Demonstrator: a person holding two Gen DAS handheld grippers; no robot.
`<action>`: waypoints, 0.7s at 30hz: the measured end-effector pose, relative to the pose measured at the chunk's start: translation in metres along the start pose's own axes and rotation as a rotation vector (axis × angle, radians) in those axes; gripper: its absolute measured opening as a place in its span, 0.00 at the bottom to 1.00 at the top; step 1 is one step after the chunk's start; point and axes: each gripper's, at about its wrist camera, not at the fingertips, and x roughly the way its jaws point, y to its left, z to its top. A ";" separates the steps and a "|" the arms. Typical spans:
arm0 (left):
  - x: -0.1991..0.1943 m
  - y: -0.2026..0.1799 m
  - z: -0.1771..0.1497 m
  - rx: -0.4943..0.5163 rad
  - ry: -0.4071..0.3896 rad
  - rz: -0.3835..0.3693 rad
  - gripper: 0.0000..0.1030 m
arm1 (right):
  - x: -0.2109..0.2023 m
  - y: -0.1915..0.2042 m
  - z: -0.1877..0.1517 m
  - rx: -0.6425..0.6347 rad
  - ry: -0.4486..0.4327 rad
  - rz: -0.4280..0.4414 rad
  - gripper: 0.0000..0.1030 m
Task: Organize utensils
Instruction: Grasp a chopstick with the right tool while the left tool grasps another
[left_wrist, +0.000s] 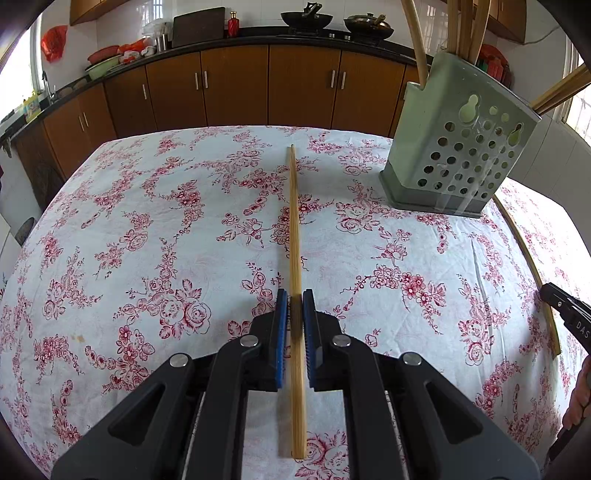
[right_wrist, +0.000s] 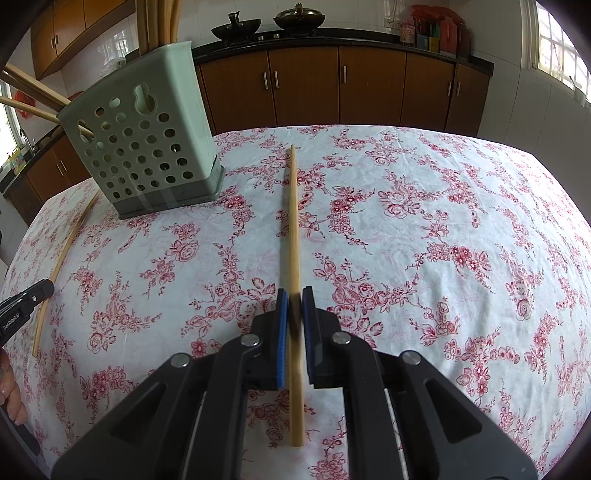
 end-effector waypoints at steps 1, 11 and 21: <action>0.000 0.000 0.000 0.000 0.000 0.001 0.09 | 0.000 0.000 0.000 0.000 0.000 0.000 0.10; -0.006 0.001 -0.007 0.009 0.001 -0.001 0.09 | -0.004 -0.001 -0.005 -0.001 -0.001 -0.003 0.10; -0.012 0.005 -0.013 0.010 0.002 -0.019 0.09 | -0.011 0.002 -0.011 -0.020 0.001 -0.019 0.10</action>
